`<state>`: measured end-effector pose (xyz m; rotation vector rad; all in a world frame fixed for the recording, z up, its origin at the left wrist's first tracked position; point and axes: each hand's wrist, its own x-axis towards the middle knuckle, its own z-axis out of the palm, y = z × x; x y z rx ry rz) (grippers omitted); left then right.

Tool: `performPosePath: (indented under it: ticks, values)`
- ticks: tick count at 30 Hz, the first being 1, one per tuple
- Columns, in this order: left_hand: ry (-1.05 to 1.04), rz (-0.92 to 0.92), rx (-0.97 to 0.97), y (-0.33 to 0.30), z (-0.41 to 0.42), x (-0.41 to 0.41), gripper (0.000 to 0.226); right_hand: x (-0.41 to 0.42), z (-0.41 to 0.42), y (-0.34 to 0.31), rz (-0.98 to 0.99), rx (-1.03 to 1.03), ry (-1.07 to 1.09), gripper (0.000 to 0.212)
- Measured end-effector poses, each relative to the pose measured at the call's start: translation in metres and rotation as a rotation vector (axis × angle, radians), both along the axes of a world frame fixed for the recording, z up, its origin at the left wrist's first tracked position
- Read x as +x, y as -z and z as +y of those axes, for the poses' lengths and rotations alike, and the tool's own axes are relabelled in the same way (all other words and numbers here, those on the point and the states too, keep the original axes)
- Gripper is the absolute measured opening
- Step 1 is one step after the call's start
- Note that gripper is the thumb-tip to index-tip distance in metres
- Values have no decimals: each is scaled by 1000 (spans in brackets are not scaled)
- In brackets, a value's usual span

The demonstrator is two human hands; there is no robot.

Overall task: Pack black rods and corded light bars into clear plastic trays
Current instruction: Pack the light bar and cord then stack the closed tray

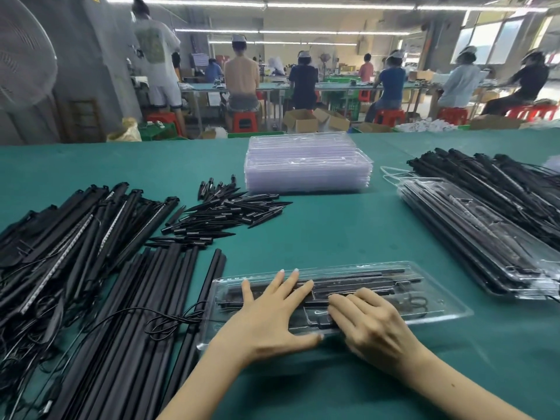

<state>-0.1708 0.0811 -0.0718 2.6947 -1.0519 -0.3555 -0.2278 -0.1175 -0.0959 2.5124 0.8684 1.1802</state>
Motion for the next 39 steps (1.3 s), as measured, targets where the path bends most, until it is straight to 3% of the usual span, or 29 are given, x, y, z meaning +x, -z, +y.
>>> performPosePath:
  ticks: [6,9,13,20,22,27,33,39]
  values:
    - [-4,-33,0,5,0,0,86,-5,-3,7,33,54,49,30]
    - [3,-26,-10,5,-1,0,87,-3,1,7,35,8,56,19]
    - [26,31,-36,-4,15,3,94,-1,-1,5,53,-49,32,19]
    - [-154,-88,-13,-8,92,2,105,1,-20,13,73,0,44,16]
    - [-213,-140,-29,-8,109,0,95,3,-27,13,79,33,49,17]
    - [-238,-311,-217,-1,113,-7,47,5,-34,14,55,65,42,23]
    - [-221,-338,-282,7,103,-9,30,-1,-35,9,100,114,104,24]
    - [-293,-411,-264,5,96,-7,11,-6,-12,-7,314,196,115,60]
